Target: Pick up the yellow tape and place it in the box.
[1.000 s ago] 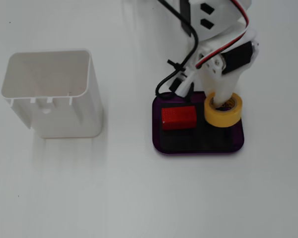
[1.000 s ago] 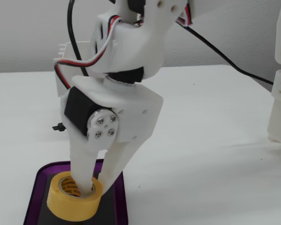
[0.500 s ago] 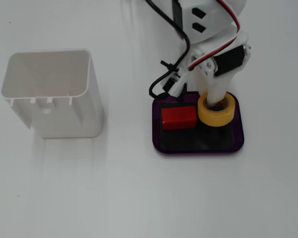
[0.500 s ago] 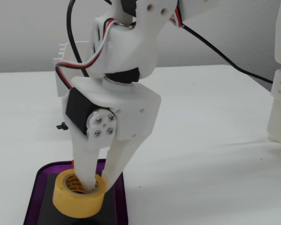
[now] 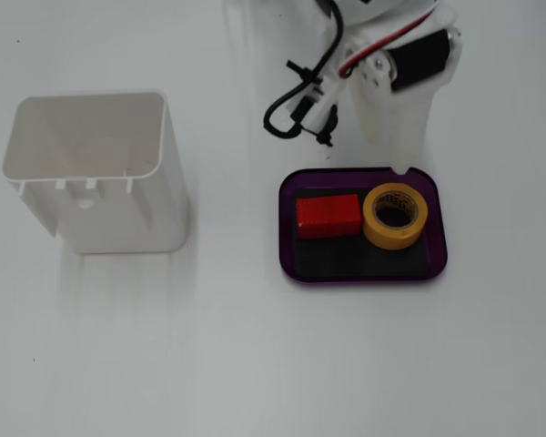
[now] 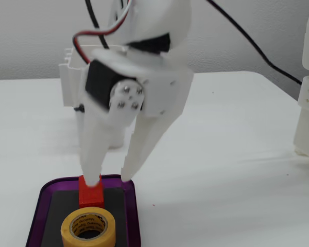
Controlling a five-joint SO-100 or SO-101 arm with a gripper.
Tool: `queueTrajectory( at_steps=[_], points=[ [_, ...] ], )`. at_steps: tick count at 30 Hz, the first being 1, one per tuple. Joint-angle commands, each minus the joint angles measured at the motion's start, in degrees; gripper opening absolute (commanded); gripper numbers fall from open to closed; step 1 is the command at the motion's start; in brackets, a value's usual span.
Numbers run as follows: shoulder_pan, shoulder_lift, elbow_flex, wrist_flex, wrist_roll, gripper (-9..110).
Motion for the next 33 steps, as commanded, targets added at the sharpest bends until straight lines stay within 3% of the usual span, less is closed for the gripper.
queueTrajectory(
  at_steps=[1, 9, 19, 26, 33],
  points=[
    [0.18, 11.6, -2.55, 3.25, 0.35, 11],
    [1.32, 34.72, 5.01, 11.43, 0.44, 11],
    [12.39, 64.34, 32.52, 11.25, 7.56, 11],
    [19.86, 83.41, 59.06, 1.85, 7.56, 11],
    [19.95, 104.15, 82.44, -4.39, 7.73, 11]
  ],
)
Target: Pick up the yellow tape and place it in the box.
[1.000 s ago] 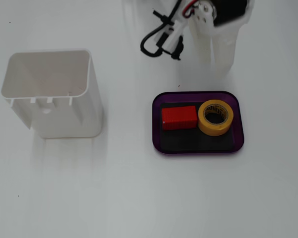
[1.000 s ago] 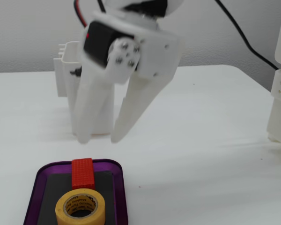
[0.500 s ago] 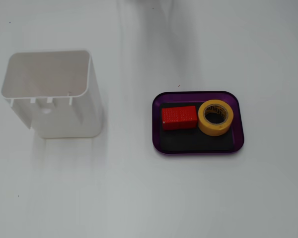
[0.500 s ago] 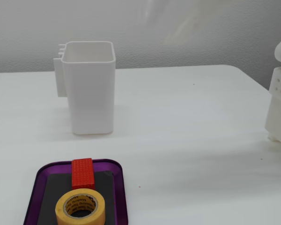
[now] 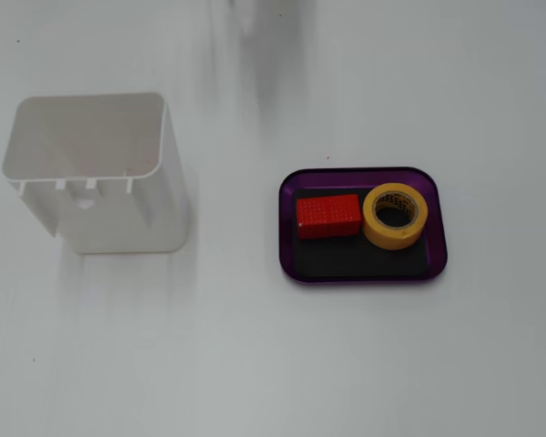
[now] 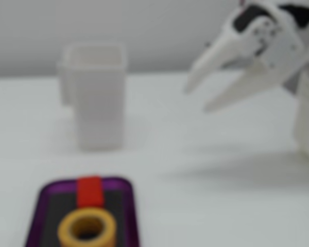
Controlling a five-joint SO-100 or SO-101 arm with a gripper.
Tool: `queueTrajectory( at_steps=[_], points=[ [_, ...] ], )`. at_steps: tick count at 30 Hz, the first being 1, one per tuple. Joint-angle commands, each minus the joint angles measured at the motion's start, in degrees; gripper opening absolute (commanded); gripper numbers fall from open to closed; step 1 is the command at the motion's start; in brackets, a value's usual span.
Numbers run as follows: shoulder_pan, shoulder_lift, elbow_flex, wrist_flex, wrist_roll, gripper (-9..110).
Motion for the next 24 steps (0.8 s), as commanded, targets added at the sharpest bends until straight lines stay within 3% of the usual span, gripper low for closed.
queueTrajectory(
  at_steps=[1, 4, 17, 21, 24],
  points=[
    [0.7, 10.55, 8.35, -1.49, 0.35, 11],
    [1.05, 16.7, 13.1, -1.14, 0.35, 11],
    [0.44, 13.1, 17.67, 4.57, 7.91, 10],
    [0.35, 13.1, 18.98, 4.57, 7.56, -1],
    [0.35, 13.1, 18.98, 4.57, 7.56, 0]
  ],
)
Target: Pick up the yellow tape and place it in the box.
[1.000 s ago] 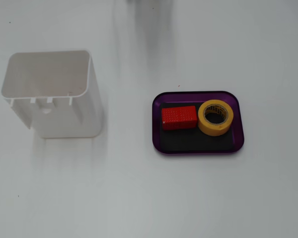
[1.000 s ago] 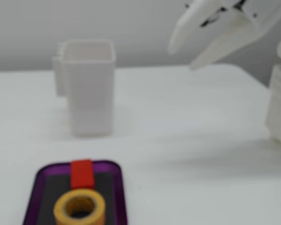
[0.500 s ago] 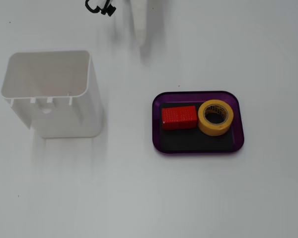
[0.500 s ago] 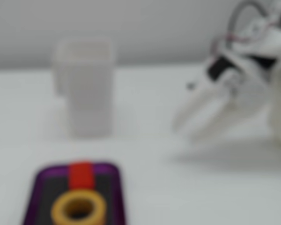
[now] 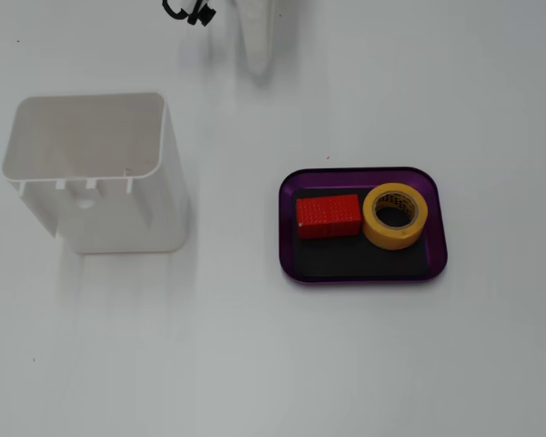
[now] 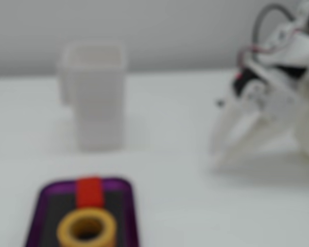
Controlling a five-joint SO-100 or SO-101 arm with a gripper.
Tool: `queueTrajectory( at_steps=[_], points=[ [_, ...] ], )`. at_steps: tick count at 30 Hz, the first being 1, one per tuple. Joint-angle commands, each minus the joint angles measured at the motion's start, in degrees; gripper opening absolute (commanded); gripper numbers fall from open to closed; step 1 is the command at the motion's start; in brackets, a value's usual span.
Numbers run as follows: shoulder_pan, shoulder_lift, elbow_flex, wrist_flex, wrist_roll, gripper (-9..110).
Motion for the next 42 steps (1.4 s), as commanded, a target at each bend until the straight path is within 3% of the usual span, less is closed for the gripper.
queueTrajectory(
  at_steps=[1, 42],
  points=[
    [-0.18, 3.16, 0.35, 0.18, 0.09, 0],
    [-0.18, 3.16, 0.53, -0.62, 0.09, 0]
  ],
)
